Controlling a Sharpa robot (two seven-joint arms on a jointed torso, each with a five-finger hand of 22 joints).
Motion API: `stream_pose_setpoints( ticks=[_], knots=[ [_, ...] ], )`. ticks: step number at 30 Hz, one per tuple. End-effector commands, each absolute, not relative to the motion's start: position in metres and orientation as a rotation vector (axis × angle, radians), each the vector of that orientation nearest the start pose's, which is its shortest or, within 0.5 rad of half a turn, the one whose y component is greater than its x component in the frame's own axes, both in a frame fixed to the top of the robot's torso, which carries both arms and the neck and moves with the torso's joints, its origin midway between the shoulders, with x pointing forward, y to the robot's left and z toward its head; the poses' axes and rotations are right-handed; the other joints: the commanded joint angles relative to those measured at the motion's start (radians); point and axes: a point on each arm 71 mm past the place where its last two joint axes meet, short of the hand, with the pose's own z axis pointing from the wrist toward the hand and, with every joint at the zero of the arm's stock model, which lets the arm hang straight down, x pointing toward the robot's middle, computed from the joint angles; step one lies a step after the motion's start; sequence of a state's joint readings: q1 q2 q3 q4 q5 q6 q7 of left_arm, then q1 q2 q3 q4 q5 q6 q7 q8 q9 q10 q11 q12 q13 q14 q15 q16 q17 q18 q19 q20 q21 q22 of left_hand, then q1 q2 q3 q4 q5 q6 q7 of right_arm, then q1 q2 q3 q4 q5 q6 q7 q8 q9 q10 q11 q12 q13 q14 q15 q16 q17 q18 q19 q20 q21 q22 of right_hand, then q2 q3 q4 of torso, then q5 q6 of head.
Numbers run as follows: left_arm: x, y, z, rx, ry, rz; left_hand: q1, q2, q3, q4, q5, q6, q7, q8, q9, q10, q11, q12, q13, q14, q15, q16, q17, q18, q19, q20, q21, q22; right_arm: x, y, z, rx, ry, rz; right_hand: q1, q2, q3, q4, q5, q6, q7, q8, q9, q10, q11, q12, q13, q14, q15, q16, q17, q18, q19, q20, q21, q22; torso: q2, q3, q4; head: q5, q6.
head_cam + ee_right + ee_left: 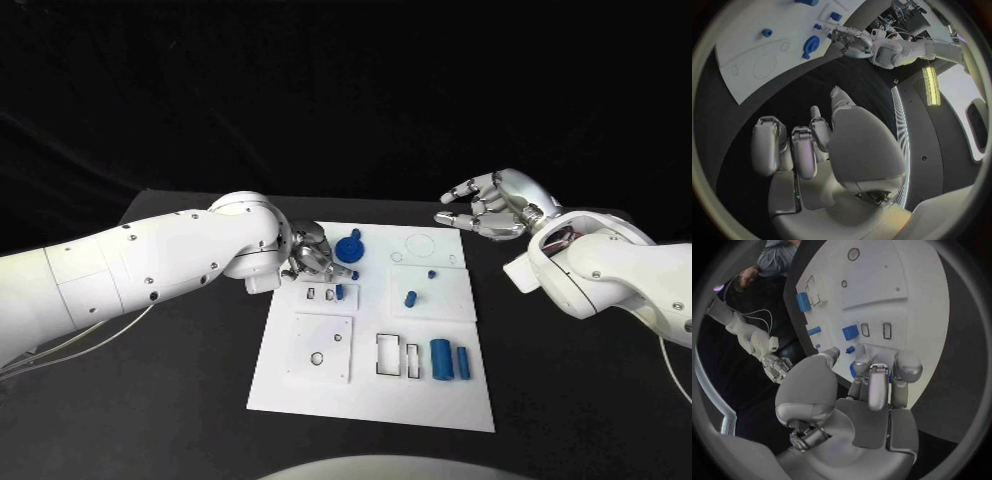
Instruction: Assemble the parts on the task board
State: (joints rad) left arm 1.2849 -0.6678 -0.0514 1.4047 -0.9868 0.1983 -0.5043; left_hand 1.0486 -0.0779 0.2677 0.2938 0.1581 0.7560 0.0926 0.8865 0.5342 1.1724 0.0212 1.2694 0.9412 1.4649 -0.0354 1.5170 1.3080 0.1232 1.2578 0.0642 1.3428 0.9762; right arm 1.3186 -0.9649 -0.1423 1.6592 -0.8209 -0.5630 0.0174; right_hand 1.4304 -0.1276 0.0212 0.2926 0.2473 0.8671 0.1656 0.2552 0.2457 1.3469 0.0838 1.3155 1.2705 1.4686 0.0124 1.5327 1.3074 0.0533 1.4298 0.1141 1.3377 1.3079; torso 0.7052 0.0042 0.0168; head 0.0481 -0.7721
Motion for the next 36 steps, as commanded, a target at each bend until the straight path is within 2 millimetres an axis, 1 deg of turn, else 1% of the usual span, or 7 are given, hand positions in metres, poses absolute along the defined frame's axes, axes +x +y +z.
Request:
stream_pose_setpoints(
  ticks=[1,8,14,17,25,28,36],
  knots=[
    [0.5029,0.1555,-0.2005,-0.087,2.388,-0.500,-0.009,0.002,-0.006,0.000,-0.001,0.000,-0.005,0.004,0.002,-0.004,-0.003,0.001,-0.001,0.051,-0.005,-0.004,0.107,-0.012,0.002,-0.002,0.003,0.000,0.4705,-0.2329,-0.1506,0.428,1.562,0.920,-0.010,0.002,-0.006,-0.002,-0.004,0.000,-0.003,0.005,0.000,-0.004,-0.005,-0.001,-0.001,0.074,-0.006,-0.007,0.145,0.009,-0.005,-0.002,-0.004,0.104,0.000,0.0003,-0.0007,0.000,-0.003],
    [0.5018,0.1519,-0.2015,-0.070,2.402,-0.500,-0.008,0.004,-0.006,0.000,0.001,-0.001,-0.006,0.006,0.004,-0.005,-0.003,0.001,-0.001,0.051,-0.006,-0.004,0.107,-0.012,0.003,-0.002,0.004,0.002,0.4710,-0.2314,-0.1509,0.415,1.565,0.919,-0.010,0.002,-0.006,-0.002,-0.004,-0.001,-0.003,0.006,0.000,-0.004,-0.005,-0.001,-0.001,0.073,-0.006,-0.007,0.143,0.009,-0.006,-0.002,-0.005,0.103,-0.001,0.0014,0.0008,-0.001,-0.005],
    [0.5009,0.1500,-0.2023,-0.059,2.416,-0.501,-0.006,0.005,-0.006,0.000,0.002,-0.003,-0.006,0.007,0.005,-0.006,-0.003,0.001,-0.002,0.050,-0.006,-0.005,0.105,-0.012,0.003,-0.002,0.004,0.002,0.4713,-0.2299,-0.1506,0.381,1.562,0.913,-0.010,0.003,-0.006,-0.003,-0.002,-0.002,-0.003,0.006,0.000,-0.004,-0.005,-0.002,-0.001,0.073,-0.006,-0.008,0.142,0.010,-0.007,-0.002,-0.007,0.102,-0.001,0.0007,0.0001,0.001,-0.007],
    [0.5006,0.1493,-0.2027,-0.053,2.423,-0.500,-0.003,0.007,-0.005,-0.001,0.003,-0.005,-0.006,0.008,0.007,-0.007,-0.003,0.000,-0.003,0.050,-0.006,-0.006,0.104,-0.012,0.001,-0.002,0.004,0.001,0.4712,-0.2291,-0.1504,0.365,1.561,0.911,-0.010,0.003,-0.006,-0.003,-0.002,-0.002,-0.003,0.006,0.000,-0.004,-0.005,-0.002,-0.001,0.073,-0.006,-0.008,0.142,0.010,-0.007,-0.002,-0.007,0.102,-0.001,0.0018,0.0003,0.002,-0.006],
    [0.5007,0.1487,-0.2044,-0.044,2.436,-0.494,0.005,0.011,-0.004,-0.001,0.005,-0.011,-0.005,0.010,0.011,-0.011,-0.003,-0.001,-0.005,0.048,-0.006,-0.007,0.102,-0.012,0.000,-0.002,0.004,0.001,0.4712,-0.2282,-0.1503,0.349,1.559,0.909,-0.008,0.002,-0.006,-0.004,0.000,-0.002,-0.003,0.007,0.000,-0.005,-0.005,-0.003,-0.003,0.073,-0.006,-0.009,0.139,0.010,-0.008,-0.002,-0.008,0.101,0.000,0.0001,0.0001,0.002,-0.008],
    [0.5000,0.1476,-0.2054,-0.037,2.441,-0.492,0.012,0.012,-0.002,-0.002,0.006,-0.014,-0.005,0.010,0.013,-0.014,-0.003,-0.002,-0.007,0.048,-0.006,-0.007,0.101,-0.012,0.000,-0.002,0.005,0.002,0.4713,-0.2283,-0.1502,0.343,1.557,0.906,-0.007,0.002,-0.006,-0.004,0.001,-0.002,-0.003,0.007,0.000,-0.005,-0.005,-0.003,-0.003,0.073,-0.006,-0.009,0.140,0.010,-0.008,-0.002,-0.008,0.101,0.000,0.0007,-0.0002,0.002,-0.008],
    [0.4989,0.1462,-0.2070,-0.027,2.450,-0.490,0.025,0.016,0.001,-0.002,0.007,-0.019,-0.004,0.011,0.017,-0.017,-0.002,-0.003,-0.009,0.047,-0.005,-0.008,0.100,-0.012,-0.002,-0.002,0.005,0.001,0.4714,-0.2285,-0.1504,0.331,1.557,0.900,-0.006,0.003,-0.005,-0.004,0.002,-0.003,-0.003,0.007,0.000,-0.005,-0.006,-0.002,-0.002,0.072,-0.007,-0.009,0.139,0.010,-0.008,-0.002,-0.008,0.101,0.001,-0.0002,-0.0004,0.001,-0.010]
  ],
)
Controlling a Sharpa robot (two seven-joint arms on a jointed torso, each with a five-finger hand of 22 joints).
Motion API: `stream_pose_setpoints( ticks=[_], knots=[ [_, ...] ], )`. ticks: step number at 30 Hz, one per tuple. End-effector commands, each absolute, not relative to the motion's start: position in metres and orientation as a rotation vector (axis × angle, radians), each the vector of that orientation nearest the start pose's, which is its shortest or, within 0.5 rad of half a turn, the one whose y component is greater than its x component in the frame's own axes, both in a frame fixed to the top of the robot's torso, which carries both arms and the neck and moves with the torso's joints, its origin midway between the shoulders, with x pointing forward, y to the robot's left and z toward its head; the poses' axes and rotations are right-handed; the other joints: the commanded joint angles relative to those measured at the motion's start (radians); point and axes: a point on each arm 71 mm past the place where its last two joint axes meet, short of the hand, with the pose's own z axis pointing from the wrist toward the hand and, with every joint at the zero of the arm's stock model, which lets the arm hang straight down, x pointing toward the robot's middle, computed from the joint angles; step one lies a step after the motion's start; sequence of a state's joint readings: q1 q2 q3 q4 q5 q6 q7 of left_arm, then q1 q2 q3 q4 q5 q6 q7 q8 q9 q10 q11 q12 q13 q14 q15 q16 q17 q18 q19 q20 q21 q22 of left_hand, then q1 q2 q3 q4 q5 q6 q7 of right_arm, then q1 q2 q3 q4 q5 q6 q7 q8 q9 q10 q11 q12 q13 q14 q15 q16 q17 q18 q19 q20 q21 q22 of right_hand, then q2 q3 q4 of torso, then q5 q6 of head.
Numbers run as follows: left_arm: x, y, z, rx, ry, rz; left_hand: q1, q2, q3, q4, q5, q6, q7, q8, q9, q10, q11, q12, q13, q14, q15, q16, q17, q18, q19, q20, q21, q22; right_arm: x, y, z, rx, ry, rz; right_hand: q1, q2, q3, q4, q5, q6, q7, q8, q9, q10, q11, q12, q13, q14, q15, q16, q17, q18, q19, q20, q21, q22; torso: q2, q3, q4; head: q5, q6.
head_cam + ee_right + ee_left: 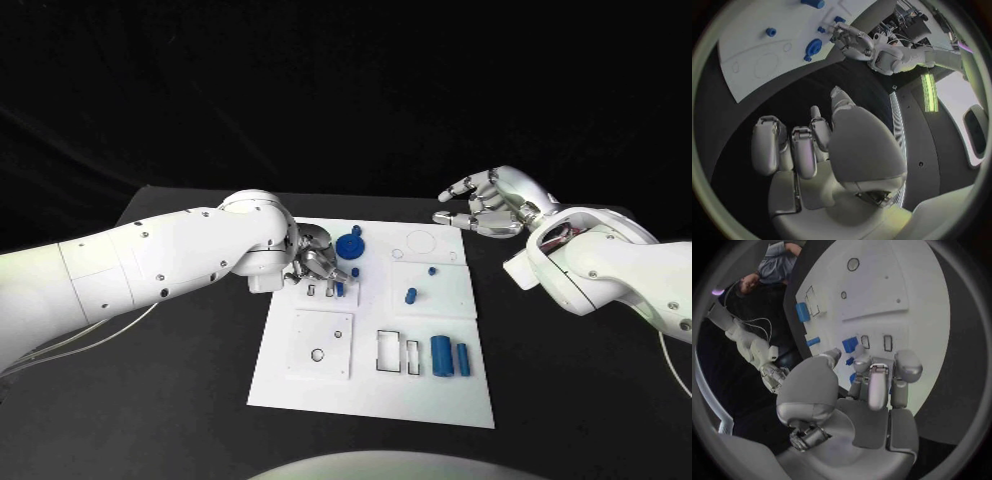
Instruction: Assemble the parts on the task board
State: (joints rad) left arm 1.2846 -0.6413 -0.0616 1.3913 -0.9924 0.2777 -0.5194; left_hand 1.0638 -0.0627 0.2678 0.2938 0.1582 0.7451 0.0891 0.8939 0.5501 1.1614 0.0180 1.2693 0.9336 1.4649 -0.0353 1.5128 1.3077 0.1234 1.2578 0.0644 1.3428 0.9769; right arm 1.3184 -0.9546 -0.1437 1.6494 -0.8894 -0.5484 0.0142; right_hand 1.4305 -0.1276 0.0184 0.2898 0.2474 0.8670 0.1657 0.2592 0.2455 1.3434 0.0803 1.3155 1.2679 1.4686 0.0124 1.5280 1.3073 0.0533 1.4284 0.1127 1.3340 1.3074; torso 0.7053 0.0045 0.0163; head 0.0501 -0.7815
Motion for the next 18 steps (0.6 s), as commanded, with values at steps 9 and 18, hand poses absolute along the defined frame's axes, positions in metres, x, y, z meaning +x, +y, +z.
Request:
stream_pose_setpoints(
  ticks=[9,18],
  knots=[
    [0.4980,0.1442,-0.2074,-0.020,2.454,-0.493,0.024,0.009,0.008,-0.002,0.008,-0.010,0.000,0.006,0.006,-0.006,0.001,-0.001,0.002,0.047,-0.005,-0.004,0.101,-0.012,-0.003,-0.001,0.006,0.001,0.4720,-0.2277,-0.1514,0.329,1.563,0.898,-0.007,0.006,-0.001,0.000,0.008,-0.002,-0.003,0.006,0.000,-0.001,-0.002,-0.002,0.001,0.072,-0.007,-0.005,0.138,0.010,-0.007,-0.001,-0.006,0.101,-0.001,-0.0009,0.0024,-0.001,-0.004],
    [0.4970,0.1428,-0.2078,-0.042,2.466,-0.517,0.085,0.041,0.061,-0.003,0.009,-0.017,-0.003,0.010,0.021,-0.011,-0.001,0.000,0.002,0.045,-0.006,-0.006,0.097,-0.011,-0.010,-0.001,0.006,-0.002,0.4726,-0.2266,-0.1524,0.332,1.566,0.897,-0.006,0.008,-0.001,0.000,0.014,-0.002,-0.004,0.007,0.000,-0.001,-0.002,-0.002,0.001,0.072,-0.007,-0.005,0.138,0.010,-0.007,-0.001,-0.006,0.101,0.001,-0.0004,0.0009,0.001,-0.004]
  ],
)
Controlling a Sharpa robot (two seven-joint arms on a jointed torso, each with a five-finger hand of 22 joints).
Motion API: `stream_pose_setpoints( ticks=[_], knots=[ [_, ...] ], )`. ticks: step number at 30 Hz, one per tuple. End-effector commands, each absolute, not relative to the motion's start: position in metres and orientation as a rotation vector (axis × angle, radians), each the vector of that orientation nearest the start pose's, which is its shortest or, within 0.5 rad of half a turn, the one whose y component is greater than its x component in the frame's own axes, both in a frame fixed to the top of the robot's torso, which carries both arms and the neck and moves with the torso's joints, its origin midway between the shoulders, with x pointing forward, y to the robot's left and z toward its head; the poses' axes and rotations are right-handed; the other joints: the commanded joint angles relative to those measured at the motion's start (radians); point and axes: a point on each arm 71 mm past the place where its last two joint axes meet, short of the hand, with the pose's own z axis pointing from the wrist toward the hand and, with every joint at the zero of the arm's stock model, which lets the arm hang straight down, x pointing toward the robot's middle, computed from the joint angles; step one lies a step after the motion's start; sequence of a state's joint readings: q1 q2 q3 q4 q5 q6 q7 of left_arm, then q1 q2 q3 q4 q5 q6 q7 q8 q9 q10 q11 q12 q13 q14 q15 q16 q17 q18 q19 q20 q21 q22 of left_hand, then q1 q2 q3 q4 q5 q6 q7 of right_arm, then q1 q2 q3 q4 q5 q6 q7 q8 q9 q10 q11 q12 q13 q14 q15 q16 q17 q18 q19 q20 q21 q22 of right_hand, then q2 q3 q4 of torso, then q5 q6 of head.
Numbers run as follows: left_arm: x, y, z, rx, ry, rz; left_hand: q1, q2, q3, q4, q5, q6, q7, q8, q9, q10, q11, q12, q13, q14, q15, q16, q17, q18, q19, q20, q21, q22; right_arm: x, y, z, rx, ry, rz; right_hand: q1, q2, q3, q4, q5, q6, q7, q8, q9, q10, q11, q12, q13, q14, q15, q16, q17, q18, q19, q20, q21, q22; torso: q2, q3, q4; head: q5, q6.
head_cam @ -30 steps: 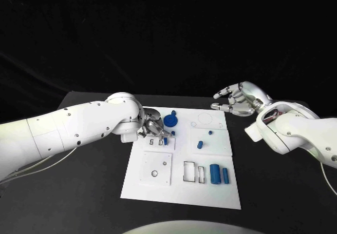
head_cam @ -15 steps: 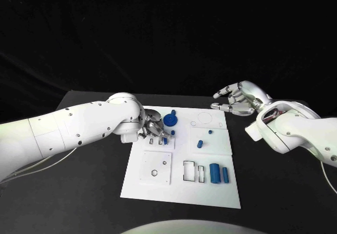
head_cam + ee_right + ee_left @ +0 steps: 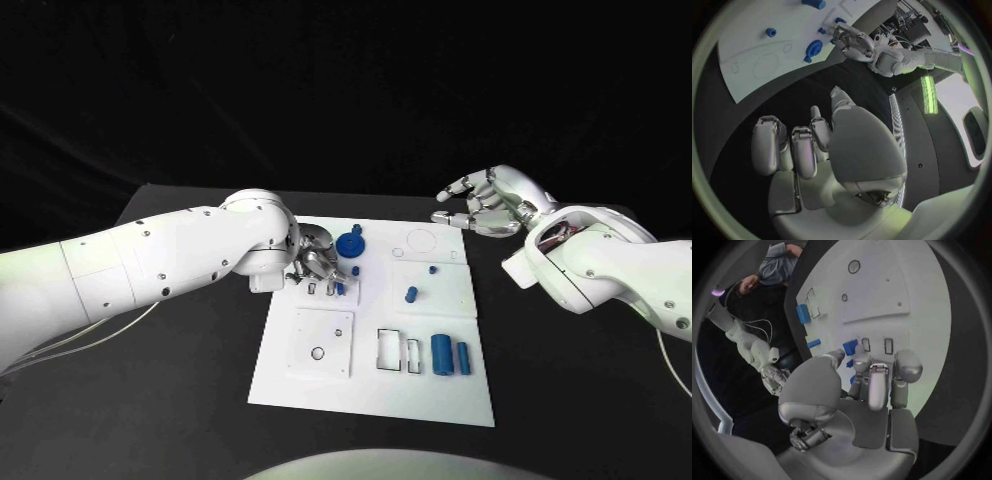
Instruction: Assemble the parts on the task board
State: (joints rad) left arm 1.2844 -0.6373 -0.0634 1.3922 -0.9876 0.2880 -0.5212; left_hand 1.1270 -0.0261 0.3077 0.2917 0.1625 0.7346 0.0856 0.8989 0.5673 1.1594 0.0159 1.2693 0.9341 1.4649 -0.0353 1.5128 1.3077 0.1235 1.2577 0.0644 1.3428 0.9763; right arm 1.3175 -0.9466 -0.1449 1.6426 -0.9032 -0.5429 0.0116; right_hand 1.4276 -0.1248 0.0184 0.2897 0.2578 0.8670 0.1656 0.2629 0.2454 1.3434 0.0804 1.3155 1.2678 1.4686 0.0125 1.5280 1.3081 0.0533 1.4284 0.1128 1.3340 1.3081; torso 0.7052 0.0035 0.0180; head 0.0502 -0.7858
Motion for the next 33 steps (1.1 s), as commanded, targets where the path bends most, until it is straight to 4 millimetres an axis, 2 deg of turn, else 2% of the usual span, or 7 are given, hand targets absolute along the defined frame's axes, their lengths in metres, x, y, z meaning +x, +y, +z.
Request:
stream_pose_setpoints(
  ticks=[1,6,9,12,16,29,33],
  knots=[
    [0.497,0.143,-0.208,-0.045,2.467,-0.519,0.033,0.005,0.034,-0.002,0.005,-0.008,0.000,0.006,0.007,-0.010,0.001,0.000,0.001,0.045,-0.007,-0.007,0.096,-0.011,-0.011,-0.001,0.006,-0.001,0.473,-0.227,-0.153,0.333,1.566,0.897,-0.004,0.006,0.000,0.000,0.004,-0.002,-0.004,0.004,0.001,-0.001,-0.003,-0.002,0.000,0.072,-0.007,-0.006,0.137,0.010,-0.008,-0.001,-0.008,0.099,0.001,0.0005,-0.0008,0.001,0.000],
    [0.495,0.142,-0.208,-0.069,2.490,-0.551,0.094,0.001,0.127,-0.008,0.007,-0.019,-0.002,0.006,0.018,-0.017,-0.003,-0.004,-0.003,0.044,-0.009,-0.008,0.095,-0.010,-0.015,-0.003,0.007,-0.002,0.473,-0.227,-0.153,0.334,1.569,0.894,-0.004,0.006,0.000,0.000,0.009,-0.002,-0.004,0.005,0.000,-0.003,-0.003,-0.004,-0.002,0.071,-0.007,-0.007,0.132,0.012,-0.012,-0.001,-0.015,0.095,0.001,0.0011,-0.0015,0.002,-0.002],
    [0.495,0.142,-0.209,-0.088,2.501,-0.572,0.113,-0.049,0.307,-0.025,0.007,-0.029,0.002,0.013,0.036,-0.022,-0.002,-0.008,-0.007,0.042,-0.008,-0.010,0.092,-0.009,-0.019,-0.004,0.007,-0.003,0.473,-0.226,-0.153,0.335,1.571,0.894,-0.006,0.007,0.000,0.001,0.014,-0.003,-0.004,0.006,0.000,-0.002,-0.003,-0.003,-0.001,0.071,-0.007,-0.007,0.133,0.012,-0.012,-0.001,-0.015,0.095,0.002,0.0012,-0.0014,0.002,-0.003],
    [0.494,0.142,-0.209,-0.107,2.509,-0.589,0.086,-0.090,0.460,-0.075,0.005,-0.035,0.003,0.029,0.058,-0.019,0.001,-0.009,-0.008,0.042,-0.007,-0.011,0.093,-0.009,-0.020,-0.003,0.010,0.000,0.474,-0.226,-0.154,0.337,1.572,0.893,-0.006,0.007,0.000,0.001,0.018,-0.003,-0.004,0.007,0.000,-0.003,-0.003,-0.004,-0.002,0.071,-0.007,-0.007,0.134,0.012,-0.012,-0.001,-0.016,0.095,0.001,0.0018,-0.0019,0.003,-0.005],
    [0.493,0.144,-0.209,-0.129,2.516,-0.607,0.044,-0.107,0.572,-0.145,0.002,-0.042,0.004,0.043,0.080,-0.013,0.000,-0.007,-0.005,0.042,-0.006,-0.011,0.094,-0.010,-0.020,-0.002,0.014,0.005,0.474,-0.226,-0.155,0.337,1.572,0.892,-0.005,0.008,0.001,0.000,0.022,-0.003,-0.004,0.008,0.000,-0.003,-0.003,-0.003,-0.002,0.071,-0.007,-0.007,0.133,0.012,-0.012,-0.001,-0.016,0.095,0.000,0.0026,-0.0016,0.002,-0.004],
    [0.486,0.163,-0.200,-0.198,2.452,-0.626,0.022,-0.111,0.618,-0.189,0.000,-0.039,0.004,0.052,0.094,0.001,0.000,0.001,0.006,0.047,-0.008,-0.006,0.105,-0.013,-0.011,-0.002,0.022,0.021,0.475,-0.228,-0.155,0.342,1.569,0.886,-0.005,0.008,0.001,0.000,0.027,-0.003,-0.004,0.009,0.000,-0.003,-0.003,-0.004,-0.002,0.071,-0.008,-0.007,0.133,0.013,-0.013,-0.001,-0.018,0.094,-0.001,0.0037,0.0016,0.006,-0.004],
    [0.484,0.169,-0.197,-0.204,2.402,-0.615,0.017,-0.117,0.638,-0.206,0.001,-0.034,0.002,0.055,0.099,0.011,-0.002,0.006,0.016,0.051,-0.010,-0.003,0.113,-0.014,-0.004,-0.003,0.028,0.032,0.475,-0.229,-0.155,0.343,1.568,0.885,-0.005,0.008,0.001,0.000,0.027,-0.003,-0.004,0.009,0.000,-0.003,-0.003,-0.004,-0.002,0.071,-0.008,-0.008,0.132,0.013,-0.013,-0.001,-0.018,0.094,0.000,0.0019,0.0009,0.008,-0.004]
  ],
)
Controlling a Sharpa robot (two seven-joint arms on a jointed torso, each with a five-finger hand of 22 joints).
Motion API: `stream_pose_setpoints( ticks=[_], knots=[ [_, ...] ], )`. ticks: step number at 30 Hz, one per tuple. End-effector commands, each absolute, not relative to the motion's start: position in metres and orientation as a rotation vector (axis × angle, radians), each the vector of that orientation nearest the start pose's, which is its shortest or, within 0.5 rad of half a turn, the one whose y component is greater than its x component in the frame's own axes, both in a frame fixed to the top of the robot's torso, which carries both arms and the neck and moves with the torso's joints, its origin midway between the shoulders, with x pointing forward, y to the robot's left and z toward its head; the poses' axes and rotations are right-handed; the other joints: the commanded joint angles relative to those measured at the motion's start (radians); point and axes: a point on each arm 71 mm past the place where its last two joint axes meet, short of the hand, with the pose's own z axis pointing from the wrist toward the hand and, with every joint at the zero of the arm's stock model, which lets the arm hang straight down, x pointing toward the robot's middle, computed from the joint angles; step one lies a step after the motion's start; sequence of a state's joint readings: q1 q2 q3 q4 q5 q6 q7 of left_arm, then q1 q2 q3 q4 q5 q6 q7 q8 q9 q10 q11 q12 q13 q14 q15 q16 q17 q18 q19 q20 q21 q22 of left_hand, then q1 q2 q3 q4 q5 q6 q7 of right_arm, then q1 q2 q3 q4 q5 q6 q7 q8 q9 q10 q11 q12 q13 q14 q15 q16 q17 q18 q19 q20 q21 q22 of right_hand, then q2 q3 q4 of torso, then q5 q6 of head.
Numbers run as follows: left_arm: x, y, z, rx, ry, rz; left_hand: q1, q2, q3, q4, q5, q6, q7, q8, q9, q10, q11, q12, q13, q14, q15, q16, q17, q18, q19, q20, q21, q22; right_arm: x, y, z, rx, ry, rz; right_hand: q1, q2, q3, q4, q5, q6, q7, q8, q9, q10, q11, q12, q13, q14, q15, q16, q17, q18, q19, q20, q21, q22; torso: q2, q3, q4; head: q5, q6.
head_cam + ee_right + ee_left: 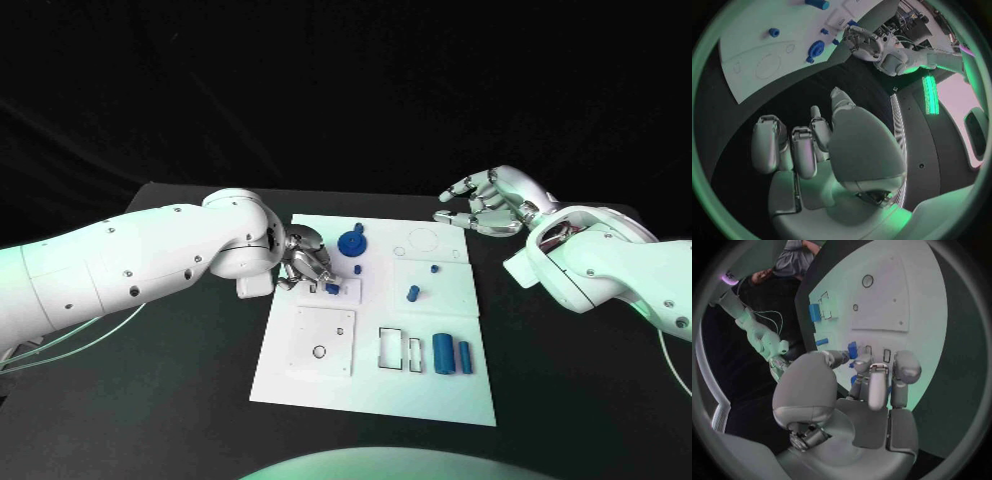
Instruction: Assemble the parts on the task board
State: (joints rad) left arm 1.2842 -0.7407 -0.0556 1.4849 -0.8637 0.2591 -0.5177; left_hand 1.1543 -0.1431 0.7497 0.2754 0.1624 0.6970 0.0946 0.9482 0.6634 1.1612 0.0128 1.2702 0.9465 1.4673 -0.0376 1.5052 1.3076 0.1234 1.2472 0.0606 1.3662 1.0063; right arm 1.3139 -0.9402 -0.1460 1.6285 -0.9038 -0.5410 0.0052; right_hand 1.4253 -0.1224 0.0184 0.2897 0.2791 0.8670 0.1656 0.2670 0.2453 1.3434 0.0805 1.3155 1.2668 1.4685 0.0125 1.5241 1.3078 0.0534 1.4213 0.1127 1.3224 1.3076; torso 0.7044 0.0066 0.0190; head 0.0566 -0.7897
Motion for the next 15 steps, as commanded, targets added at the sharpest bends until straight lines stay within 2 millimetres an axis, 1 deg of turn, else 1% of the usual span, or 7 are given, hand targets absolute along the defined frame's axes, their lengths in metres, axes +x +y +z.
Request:
stream_pose_setpoints(
  ticks=[1,4,6,10,12,13,15],
  knots=[
    [0.4833,0.1702,-0.1960,-0.201,2.389,-0.609,-0.012,-0.002,0.202,-0.194,0.001,0.005,-0.007,0.007,0.003,0.012,0.001,0.006,0.005,0.050,-0.008,0.006,0.116,-0.014,0.006,0.000,0.005,0.001,0.4748,-0.2291,-0.1551,0.344,1.568,0.885,-0.003,0.006,0.001,0.000,0.006,-0.003,-0.004,0.005,0.000,-0.003,-0.003,-0.004,-0.001,0.071,-0.008,-0.004,0.133,0.013,-0.006,-0.001,-0.006,0.094,0.001,-0.0012,0.0000,0.002,0.000],
    [0.4824,0.1739,-0.1942,-0.184,2.344,-0.582,-0.015,-0.004,0.214,-0.200,0.002,0.009,-0.008,0.008,0.005,0.015,0.000,0.007,0.006,0.053,-0.009,0.009,0.122,-0.014,0.008,0.000,0.007,0.003,0.4749,-0.2299,-0.1551,0.345,1.566,0.882,-0.004,0.006,0.001,0.001,0.007,-0.003,-0.004,0.006,0.000,-0.004,-0.003,-0.004,-0.002,0.071,-0.008,-0.004,0.133,0.012,-0.005,-0.001,-0.006,0.095,0.003,-0.0026,-0.0011,0.003,0.001],
    [0.4817,0.1747,-0.1940,-0.167,2.321,-0.565,-0.021,-0.009,0.227,-0.207,0.002,0.016,-0.010,0.008,0.006,0.022,-0.002,0.008,0.010,0.058,-0.011,0.013,0.132,-0.016,0.013,-0.001,0.011,0.011,0.4750,-0.2307,-0.1551,0.346,1.565,0.880,-0.005,0.006,0.001,0.001,0.008,-0.004,-0.004,0.006,0.000,-0.004,-0.003,-0.005,-0.002,0.071,-0.008,-0.004,0.132,0.013,-0.006,-0.002,-0.007,0.094,0.002,-0.0025,-0.0004,0.004,-0.002],
    [0.4806,0.1726,-0.1945,-0.134,2.271,-0.538,-0.025,-0.017,0.242,-0.218,0.003,0.022,-0.011,0.007,0.007,0.029,-0.004,0.008,0.013,0.061,-0.013,0.016,0.138,-0.017,0.018,-0.003,0.015,0.018,0.4755,-0.2313,-0.1550,0.345,1.562,0.877,-0.006,0.007,0.001,0.001,0.009,-0.004,-0.004,0.006,0.000,-0.004,-0.003,-0.005,-0.003,0.071,-0.008,-0.004,0.132,0.013,-0.007,-0.002,-0.009,0.093,0.000,-0.0037,0.0021,0.004,-0.003],
    [0.4805,0.1713,-0.1947,-0.123,2.252,-0.530,-0.030,-0.024,0.253,-0.224,0.005,0.030,-0.014,0.007,0.008,0.040,-0.006,0.013,0.022,0.065,-0.015,0.020,0.148,-0.019,0.026,-0.005,0.019,0.028,0.4756,-0.2312,-0.1550,0.344,1.561,0.877,-0.008,0.007,0.001,0.002,0.010,-0.004,-0.004,0.006,0.000,-0.006,-0.003,-0.006,-0.005,0.071,-0.008,-0.004,0.132,0.013,-0.008,-0.002,-0.010,0.092,0.001,-0.0035,-0.0005,0.007,-0.002],
    [0.4806,0.1704,-0.1948,-0.114,2.241,-0.524,-0.033,-0.027,0.257,-0.227,0.006,0.033,-0.015,0.007,0.008,0.046,-0.007,0.015,0.026,0.067,-0.016,0.022,0.153,-0.020,0.030,-0.005,0.022,0.035,0.4757,-0.2311,-0.1550,0.343,1.561,0.877,-0.008,0.007,0.001,0.002,0.010,-0.004,-0.004,0.006,0.000,-0.006,-0.003,-0.006,-0.005,0.071,-0.008,-0.004,0.132,0.013,-0.008,-0.002,-0.010,0.092,0.001,-0.0040,-0.0005,0.007,-0.002],
    [0.4806,0.1683,-0.1954,-0.093,2.213,-0.509,-0.038,-0.035,0.265,-0.232,0.009,0.041,-0.017,0.006,0.009,0.057,-0.010,0.019,0.035,0.071,-0.019,0.026,0.162,-0.022,0.038,-0.007,0.027,0.046,0.4758,-0.2307,-0.1550,0.342,1.560,0.878,-0.009,0.008,0.001,0.002,0.012,-0.004,-0.004,0.007,0.000,-0.006,-0.003,-0.007,-0.005,0.071,-0.008,-0.004,0.132,0.013,-0.007,-0.002,-0.010,0.093,0.002,-0.0030,-0.0019,0.009,-0.002]
  ],
)
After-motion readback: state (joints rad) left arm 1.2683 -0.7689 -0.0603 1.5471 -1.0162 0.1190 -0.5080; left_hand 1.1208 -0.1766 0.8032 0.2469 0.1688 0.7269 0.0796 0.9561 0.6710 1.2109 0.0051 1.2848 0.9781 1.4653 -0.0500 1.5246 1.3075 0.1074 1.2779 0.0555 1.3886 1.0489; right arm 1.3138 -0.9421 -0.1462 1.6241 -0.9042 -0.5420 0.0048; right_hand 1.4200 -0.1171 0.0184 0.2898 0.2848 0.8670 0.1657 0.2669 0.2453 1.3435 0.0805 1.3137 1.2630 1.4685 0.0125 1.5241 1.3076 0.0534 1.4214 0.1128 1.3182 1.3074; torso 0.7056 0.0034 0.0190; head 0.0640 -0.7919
